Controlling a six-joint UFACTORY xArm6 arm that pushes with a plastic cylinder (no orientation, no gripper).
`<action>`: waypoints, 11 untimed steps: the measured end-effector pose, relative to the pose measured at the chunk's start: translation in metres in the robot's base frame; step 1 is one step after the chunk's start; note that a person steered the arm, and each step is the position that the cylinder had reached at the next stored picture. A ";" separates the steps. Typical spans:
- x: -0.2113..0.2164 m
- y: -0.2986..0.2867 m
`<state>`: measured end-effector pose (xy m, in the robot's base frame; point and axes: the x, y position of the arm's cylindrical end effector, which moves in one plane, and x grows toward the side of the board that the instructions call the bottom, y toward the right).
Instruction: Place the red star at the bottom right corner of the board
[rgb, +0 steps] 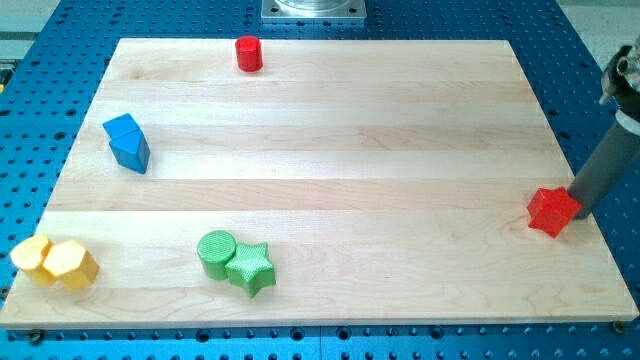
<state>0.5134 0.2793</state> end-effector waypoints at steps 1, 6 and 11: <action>-0.008 -0.038; -0.001 -0.068; 0.029 -0.059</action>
